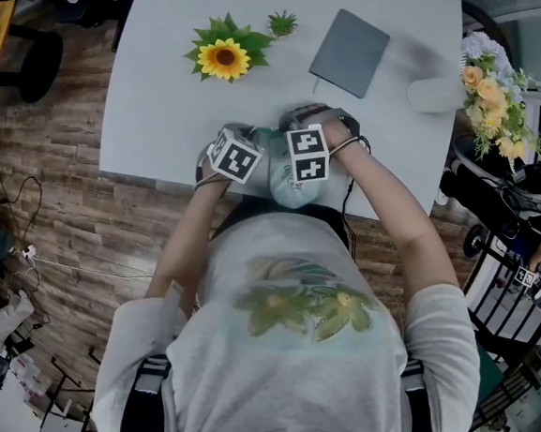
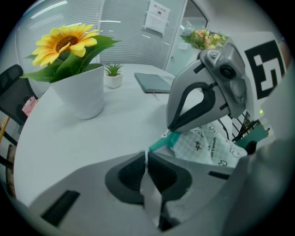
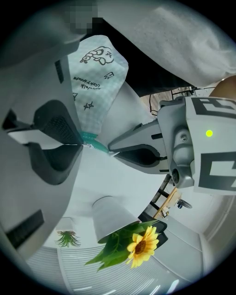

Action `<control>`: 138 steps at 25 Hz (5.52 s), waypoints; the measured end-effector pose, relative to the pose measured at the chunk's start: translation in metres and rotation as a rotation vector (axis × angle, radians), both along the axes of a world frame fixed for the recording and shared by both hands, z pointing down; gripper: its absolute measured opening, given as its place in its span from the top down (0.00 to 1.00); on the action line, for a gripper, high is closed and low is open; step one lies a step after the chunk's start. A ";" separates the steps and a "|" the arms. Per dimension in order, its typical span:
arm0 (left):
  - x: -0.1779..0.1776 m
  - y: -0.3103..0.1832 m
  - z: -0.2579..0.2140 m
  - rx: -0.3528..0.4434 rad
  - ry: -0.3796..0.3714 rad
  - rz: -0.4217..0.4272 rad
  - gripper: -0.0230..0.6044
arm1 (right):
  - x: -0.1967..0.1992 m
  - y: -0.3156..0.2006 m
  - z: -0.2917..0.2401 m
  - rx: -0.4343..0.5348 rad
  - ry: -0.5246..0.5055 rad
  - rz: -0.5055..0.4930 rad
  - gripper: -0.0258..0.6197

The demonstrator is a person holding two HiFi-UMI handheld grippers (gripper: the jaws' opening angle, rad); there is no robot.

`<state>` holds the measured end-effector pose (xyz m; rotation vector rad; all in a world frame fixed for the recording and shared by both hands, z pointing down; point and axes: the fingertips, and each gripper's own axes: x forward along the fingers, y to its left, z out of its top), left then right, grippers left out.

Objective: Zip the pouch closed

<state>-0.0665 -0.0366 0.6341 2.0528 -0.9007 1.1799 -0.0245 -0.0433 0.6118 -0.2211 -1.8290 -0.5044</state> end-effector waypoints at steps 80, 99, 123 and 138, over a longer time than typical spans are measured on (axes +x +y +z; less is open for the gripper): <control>0.000 -0.002 0.001 0.001 0.015 -0.020 0.93 | 0.002 0.003 0.019 0.016 0.079 -0.138 0.93; 0.000 -0.002 0.001 -0.007 0.004 -0.004 0.93 | 0.008 0.006 0.006 -0.028 0.033 -0.108 0.94; 0.000 -0.001 0.001 -0.002 0.010 0.007 0.93 | 0.018 0.008 -0.001 -0.015 0.104 -0.175 0.94; 0.000 -0.001 0.001 -0.003 0.006 0.029 0.93 | 0.030 0.010 0.000 -0.017 0.165 -0.213 0.94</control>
